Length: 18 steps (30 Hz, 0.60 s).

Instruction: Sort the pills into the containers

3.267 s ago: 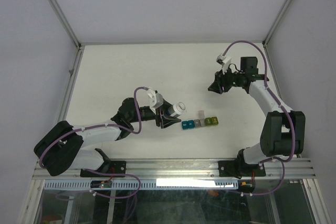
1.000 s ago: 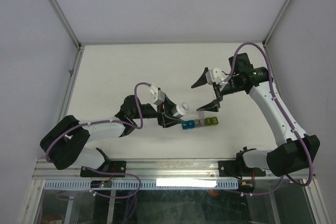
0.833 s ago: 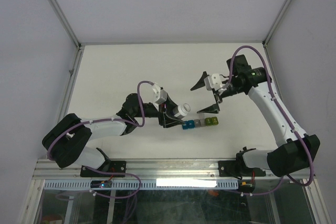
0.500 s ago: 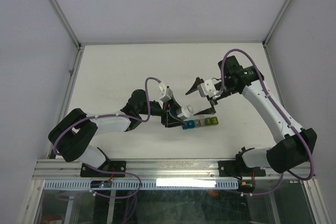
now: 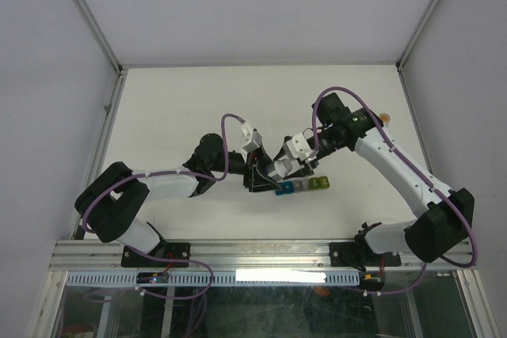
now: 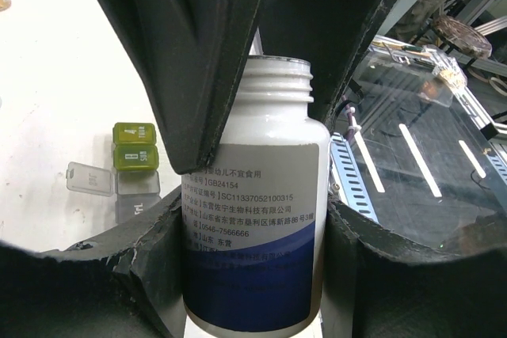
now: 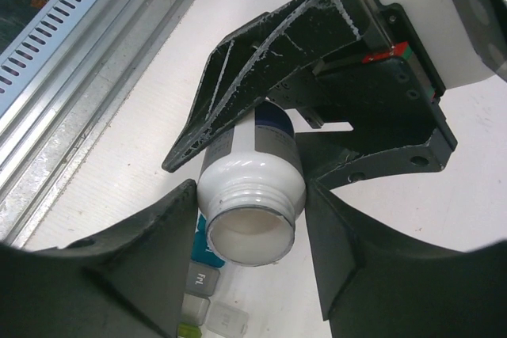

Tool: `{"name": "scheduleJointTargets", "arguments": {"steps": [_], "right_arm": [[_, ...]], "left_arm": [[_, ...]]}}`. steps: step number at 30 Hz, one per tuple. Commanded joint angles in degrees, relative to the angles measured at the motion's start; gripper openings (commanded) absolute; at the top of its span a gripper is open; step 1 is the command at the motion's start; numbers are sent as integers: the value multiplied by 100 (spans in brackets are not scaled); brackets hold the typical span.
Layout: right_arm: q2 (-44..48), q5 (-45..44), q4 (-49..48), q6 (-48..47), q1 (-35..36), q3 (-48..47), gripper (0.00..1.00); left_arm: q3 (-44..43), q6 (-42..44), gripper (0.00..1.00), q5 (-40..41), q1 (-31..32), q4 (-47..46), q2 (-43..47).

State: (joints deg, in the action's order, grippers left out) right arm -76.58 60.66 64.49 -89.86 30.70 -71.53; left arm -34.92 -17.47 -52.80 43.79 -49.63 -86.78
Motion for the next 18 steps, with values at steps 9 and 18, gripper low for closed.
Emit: {"name": "scheduleJointTargets", "arguments": {"steps": [9, 18], "right_arm": [[242, -41, -491, 478, 147, 61, 31], [284, 73, -469, 489, 110, 80, 28]], "left_arm": [[-92, -310, 33, 9, -26, -595, 105], [223, -578, 64, 234, -24, -1057, 282]]}}
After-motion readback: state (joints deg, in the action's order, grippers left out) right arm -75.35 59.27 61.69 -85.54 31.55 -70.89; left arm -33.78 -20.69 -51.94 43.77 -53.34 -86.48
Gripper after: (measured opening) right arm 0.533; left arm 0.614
